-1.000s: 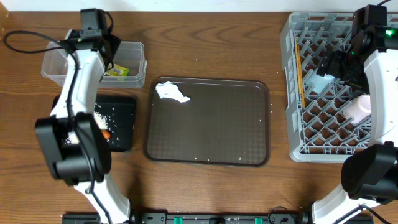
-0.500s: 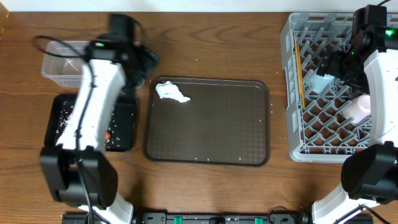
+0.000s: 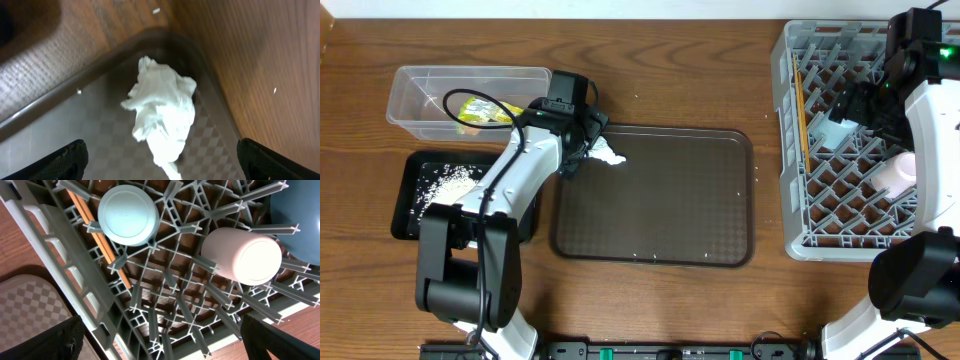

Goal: Sort waste into correct bins and load items into the dishwasher rack
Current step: 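Move the left gripper to the white tissue on the brown tray, then lower the left gripper and grasp the white tissue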

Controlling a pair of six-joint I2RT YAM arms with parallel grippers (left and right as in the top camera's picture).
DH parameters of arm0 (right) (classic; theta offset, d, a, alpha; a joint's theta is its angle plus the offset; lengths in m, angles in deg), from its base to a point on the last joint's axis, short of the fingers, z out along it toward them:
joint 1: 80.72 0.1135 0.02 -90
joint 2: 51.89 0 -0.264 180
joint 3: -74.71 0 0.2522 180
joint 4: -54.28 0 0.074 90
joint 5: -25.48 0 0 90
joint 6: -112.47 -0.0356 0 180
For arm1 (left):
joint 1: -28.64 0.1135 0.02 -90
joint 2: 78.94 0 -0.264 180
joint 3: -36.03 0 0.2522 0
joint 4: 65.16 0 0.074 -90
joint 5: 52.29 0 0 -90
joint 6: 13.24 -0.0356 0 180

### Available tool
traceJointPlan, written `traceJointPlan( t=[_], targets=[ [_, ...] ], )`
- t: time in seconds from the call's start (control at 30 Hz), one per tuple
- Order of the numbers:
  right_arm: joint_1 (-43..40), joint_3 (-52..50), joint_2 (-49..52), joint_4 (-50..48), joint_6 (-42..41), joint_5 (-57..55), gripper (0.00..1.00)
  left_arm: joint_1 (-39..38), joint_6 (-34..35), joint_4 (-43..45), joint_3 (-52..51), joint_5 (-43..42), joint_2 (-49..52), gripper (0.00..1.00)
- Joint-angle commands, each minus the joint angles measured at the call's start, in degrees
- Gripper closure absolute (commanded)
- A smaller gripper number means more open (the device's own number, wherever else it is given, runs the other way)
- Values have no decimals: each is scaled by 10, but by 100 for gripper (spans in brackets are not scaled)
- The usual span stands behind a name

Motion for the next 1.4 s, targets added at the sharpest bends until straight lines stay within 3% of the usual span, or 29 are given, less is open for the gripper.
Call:
traceJointPlan(
  t=[0.0,0.3,0.5,0.63,0.87,1.03,1.37],
  targets=[
    [-2,-1,-1,1,-8,-2,1,1,10,22,-4,27,19,2],
    [-2,-1,-1,1,-8,-2,1,1,10,55,-4,24,76,3],
    [-2,-1,-1,0,-8,-2,1,1,9,59,-4,24,85,22],
    [-2,-1,-1,0,-8,-2,1,1,9,58,-4,14,85,27],
    [-2,-1,-1,0,-8,-2,1,1,-19,55,1,10,83,24],
    [-2,-1,-1,1,-8,-2,1,0,-22,16,5,54,47,23],
    [-2,-1,-1,0,-8,-2,1,-18,-92,8,7,131,-37,20]
  ],
)
